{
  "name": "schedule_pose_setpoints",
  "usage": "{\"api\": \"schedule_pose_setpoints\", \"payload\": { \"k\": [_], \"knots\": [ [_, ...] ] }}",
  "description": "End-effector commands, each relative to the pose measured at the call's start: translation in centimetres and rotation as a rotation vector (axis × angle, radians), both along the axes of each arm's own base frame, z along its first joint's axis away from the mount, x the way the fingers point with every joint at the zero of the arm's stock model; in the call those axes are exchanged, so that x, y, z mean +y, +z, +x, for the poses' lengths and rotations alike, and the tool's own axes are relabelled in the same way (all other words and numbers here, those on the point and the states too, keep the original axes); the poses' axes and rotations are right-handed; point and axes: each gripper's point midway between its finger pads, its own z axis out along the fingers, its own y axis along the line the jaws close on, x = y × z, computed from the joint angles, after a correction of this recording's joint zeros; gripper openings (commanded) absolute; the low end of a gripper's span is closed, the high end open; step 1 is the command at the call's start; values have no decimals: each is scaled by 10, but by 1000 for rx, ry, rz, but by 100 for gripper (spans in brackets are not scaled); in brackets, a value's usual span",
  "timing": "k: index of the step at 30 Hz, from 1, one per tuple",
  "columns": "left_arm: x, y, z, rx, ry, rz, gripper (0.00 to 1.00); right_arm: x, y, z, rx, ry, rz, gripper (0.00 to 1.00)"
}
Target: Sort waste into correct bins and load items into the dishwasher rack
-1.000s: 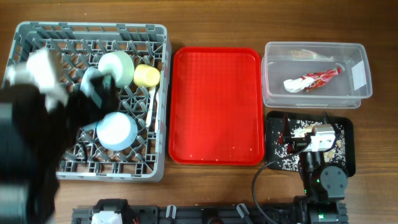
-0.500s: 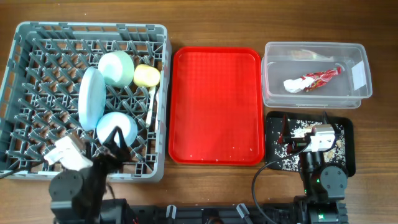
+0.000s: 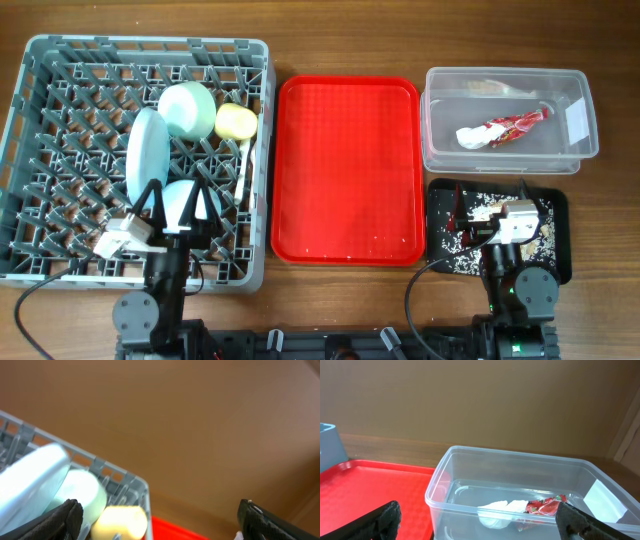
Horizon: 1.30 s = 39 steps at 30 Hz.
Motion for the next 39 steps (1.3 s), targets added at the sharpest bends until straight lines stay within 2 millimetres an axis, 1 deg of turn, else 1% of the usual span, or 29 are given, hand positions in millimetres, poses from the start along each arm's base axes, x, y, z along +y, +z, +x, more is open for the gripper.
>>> {"api": "schedule_pose_setpoints", "payload": {
  "k": [1, 3, 8, 11, 12, 16, 20, 28, 33, 39],
  "knots": [
    [-1, -18, 3, 29, -9, 2, 100, 2, 3, -1, -13, 11, -8, 100],
    [-1, -32, 6, 58, -8, 5, 100, 2, 3, -1, -13, 11, -8, 100],
    [4, -78, 7, 239, 30, 11, 100, 2, 3, -1, -13, 11, -8, 100],
    [-3, -77, 7, 223, 13, 205, 100, 2, 3, -1, -13, 11, -9, 100],
    [-7, -77, 7, 209, 4, 358, 100, 2, 3, -1, -13, 11, -9, 100],
    [-9, -77, 7, 191, 3, 522, 100, 2, 3, -1, -13, 11, -8, 100],
    [-8, -77, 7, 184, 8, 592, 100, 2, 3, -1, -13, 11, -8, 100],
    [-5, -77, 7, 190, 29, 596, 100, 2, 3, -1, -13, 11, -8, 100],
    [1, -77, 7, 203, 47, 514, 100, 2, 3, -1, -13, 11, -8, 100],
    [3, -77, 7, 205, 54, 512, 100, 2, 3, -1, -13, 11, -9, 99]
  ]
}}
